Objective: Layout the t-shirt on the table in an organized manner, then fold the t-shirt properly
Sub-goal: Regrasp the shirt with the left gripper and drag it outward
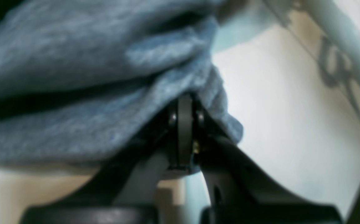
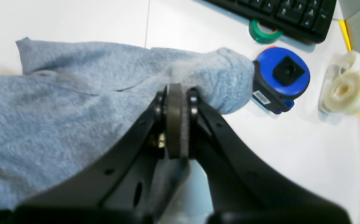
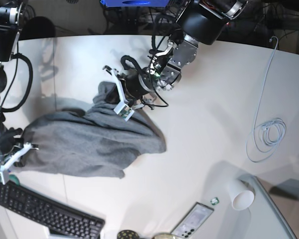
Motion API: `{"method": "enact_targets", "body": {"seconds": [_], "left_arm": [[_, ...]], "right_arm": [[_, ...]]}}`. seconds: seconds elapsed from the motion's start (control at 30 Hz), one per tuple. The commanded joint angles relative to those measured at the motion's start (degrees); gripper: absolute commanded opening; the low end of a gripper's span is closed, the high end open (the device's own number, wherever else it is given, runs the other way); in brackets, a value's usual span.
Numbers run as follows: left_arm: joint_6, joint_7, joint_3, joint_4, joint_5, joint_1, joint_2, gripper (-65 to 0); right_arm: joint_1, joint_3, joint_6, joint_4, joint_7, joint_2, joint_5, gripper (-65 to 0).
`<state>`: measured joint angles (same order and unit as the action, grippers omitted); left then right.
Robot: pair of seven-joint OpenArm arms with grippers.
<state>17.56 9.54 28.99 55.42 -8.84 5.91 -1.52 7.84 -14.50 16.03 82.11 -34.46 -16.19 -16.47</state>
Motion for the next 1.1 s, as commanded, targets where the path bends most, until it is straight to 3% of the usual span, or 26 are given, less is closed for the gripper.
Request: {"method": "enact_targets", "body": {"seconds": [0.0, 0.43, 0.67, 0.87, 1.07], "left_arm": [[-0.9, -0.97, -0.03, 0.19, -0.26, 0.9, 0.68, -65.0], [-1.43, -0.88, -2.66, 10.74, -0.96, -5.08, 19.23, -65.0], [-1.25, -0.88, -16.38, 11.35, -0.35, -6.92, 21.26, -65.0], [-1.25, -0.79, -22.09, 22.43, -0.35, -10.53, 22.13, -65.0], [-1.25, -0.71, -23.5, 32.45, -0.43, -16.24, 22.13, -65.0]], "right_arm": [[1.09, -0.31, -0.08, 1.02, 1.62, -0.91, -0.45, -64.8], [0.47, -0.4, -0.08, 0.93, 1.71, -1.0, -0.45, -64.8], [0.12, -0.31, -0.08, 0.05, 1.62, -0.83, -0.37, -64.8], [-1.73, -0.66, -0.08, -5.05, 1.71, 1.46, -0.37, -64.8], [-7.62, -0.66, -0.08, 1.72, 1.18, 3.83, -0.45, -64.8]]}}
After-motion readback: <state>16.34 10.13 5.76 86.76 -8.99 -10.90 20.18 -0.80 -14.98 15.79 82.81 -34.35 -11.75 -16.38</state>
